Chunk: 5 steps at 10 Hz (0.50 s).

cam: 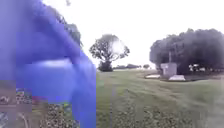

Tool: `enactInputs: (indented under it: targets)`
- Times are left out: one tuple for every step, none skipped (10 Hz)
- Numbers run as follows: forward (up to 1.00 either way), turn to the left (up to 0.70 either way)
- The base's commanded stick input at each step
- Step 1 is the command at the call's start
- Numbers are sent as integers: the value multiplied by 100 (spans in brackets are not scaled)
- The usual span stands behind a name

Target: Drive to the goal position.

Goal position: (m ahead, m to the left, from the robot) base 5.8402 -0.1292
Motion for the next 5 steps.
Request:
enactInputs:
  targets:
    - [100, 0]
    - [100, 0]
    - [100, 0]
    - [100, 0]
    - [100, 2]
